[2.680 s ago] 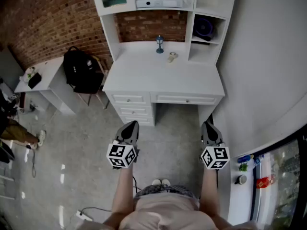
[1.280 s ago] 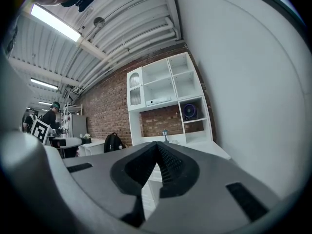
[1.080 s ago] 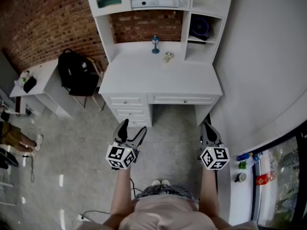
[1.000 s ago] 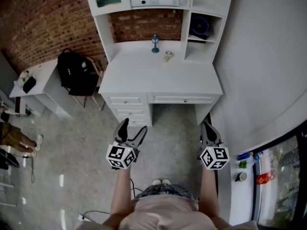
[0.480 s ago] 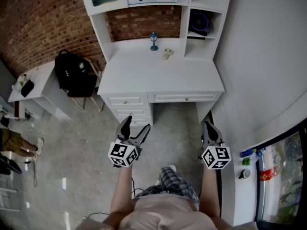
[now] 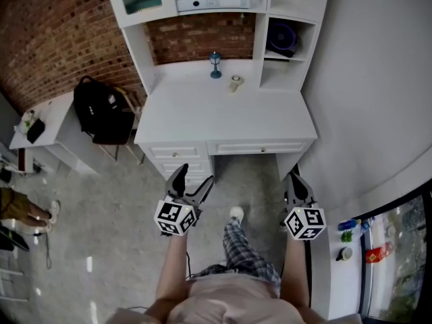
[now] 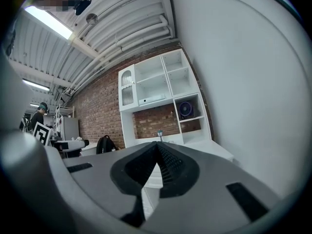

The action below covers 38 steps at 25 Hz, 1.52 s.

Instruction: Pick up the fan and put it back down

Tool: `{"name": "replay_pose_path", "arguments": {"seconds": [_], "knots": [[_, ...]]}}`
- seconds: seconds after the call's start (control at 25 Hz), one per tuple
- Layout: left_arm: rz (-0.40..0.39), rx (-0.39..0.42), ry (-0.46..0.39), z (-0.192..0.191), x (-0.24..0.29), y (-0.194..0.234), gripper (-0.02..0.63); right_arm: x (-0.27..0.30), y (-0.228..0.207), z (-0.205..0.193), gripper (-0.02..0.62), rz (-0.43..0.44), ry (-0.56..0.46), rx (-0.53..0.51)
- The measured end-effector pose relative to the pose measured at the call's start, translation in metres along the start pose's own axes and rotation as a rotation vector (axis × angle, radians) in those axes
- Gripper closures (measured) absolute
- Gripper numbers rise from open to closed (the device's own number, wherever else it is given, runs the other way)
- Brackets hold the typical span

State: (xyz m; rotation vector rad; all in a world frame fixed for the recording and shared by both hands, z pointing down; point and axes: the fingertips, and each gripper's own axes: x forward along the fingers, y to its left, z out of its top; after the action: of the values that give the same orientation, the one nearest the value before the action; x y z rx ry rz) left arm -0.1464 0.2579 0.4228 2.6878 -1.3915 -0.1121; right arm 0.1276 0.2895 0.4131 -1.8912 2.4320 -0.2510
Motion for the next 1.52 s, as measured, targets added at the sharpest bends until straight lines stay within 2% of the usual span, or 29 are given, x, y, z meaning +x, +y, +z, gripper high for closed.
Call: {"name": "replay_pose_path", "arguments": {"seconds": [0.2,0.36,0.52,0.76,1.0,1.2,1.52], "knots": [[0.024,0.008,-0.012,0.002,0.036,0.028,0.245,0.043,-0.012,0.003,0.578,0.012,-0.015,0.01],[0.045,0.033,-0.015,-0.002,0.097,0.054,0.245,0.102,-0.044,0.006,0.578,0.02,-0.035,0.03],[0.051,0.046,-0.018,-0.005,0.179,0.086,0.245,0.195,-0.082,0.013,0.578,0.051,-0.042,0.019],[0.074,0.029,-0.013,0.018,0.304,0.151,0.245,0.34,-0.102,0.042,0.58,0.131,-0.003,-0.01],[0.11,0.014,0.002,0.021,0.401,0.208,0.245,0.457,-0.127,0.043,0.578,0.188,0.05,-0.019],[0.133,0.011,0.021,0.023,0.445,0.237,0.245,0.522,-0.129,0.043,0.578,0.239,0.081,-0.013],[0.144,-0.009,0.049,0.019,0.47,0.252,0.245,0.555,-0.137,0.047,0.578,0.244,0.099,-0.004]]}}
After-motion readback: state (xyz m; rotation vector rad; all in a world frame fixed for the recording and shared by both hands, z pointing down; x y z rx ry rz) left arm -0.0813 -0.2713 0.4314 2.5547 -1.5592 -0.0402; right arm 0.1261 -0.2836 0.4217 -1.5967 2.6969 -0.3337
